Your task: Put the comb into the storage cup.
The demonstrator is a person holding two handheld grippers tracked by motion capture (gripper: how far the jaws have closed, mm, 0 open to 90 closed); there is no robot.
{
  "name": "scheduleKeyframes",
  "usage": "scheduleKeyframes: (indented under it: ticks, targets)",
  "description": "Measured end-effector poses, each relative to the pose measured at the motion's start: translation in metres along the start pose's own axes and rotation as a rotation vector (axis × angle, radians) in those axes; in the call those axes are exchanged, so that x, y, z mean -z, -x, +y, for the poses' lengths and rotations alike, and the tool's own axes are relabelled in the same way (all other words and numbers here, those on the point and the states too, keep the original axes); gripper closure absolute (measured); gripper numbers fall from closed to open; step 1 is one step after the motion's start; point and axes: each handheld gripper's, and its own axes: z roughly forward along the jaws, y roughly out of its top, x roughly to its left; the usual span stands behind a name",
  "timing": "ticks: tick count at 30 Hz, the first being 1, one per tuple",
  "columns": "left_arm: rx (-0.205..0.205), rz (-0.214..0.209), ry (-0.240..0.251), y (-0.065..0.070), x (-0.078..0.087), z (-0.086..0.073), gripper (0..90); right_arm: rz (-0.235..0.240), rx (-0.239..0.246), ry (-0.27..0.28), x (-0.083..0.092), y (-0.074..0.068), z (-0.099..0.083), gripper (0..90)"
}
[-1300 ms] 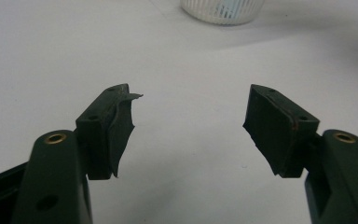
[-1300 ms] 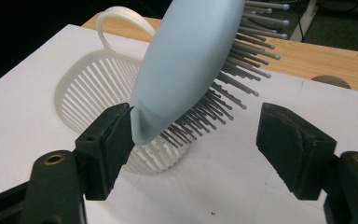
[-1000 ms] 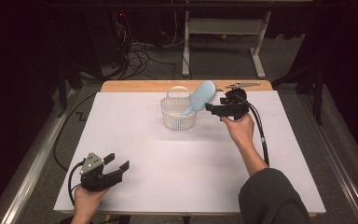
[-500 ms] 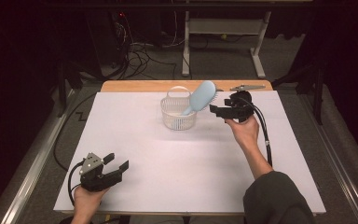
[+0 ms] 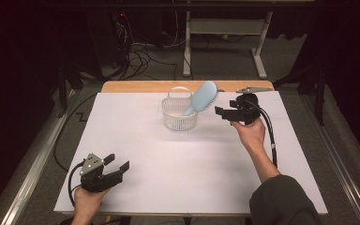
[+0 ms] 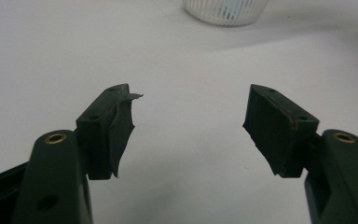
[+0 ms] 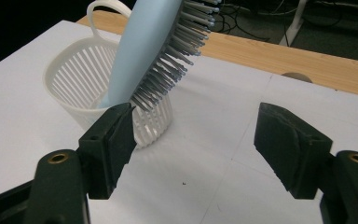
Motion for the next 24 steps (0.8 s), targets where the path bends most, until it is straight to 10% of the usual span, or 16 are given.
scheduleKeyframes:
  ticks: [24]
  targets:
    - [0.000,0.002,-0.005,0.000,-0.001,0.000,32.9,-0.014,-0.017,0.019,0.020,0.017,-0.011,30.1]
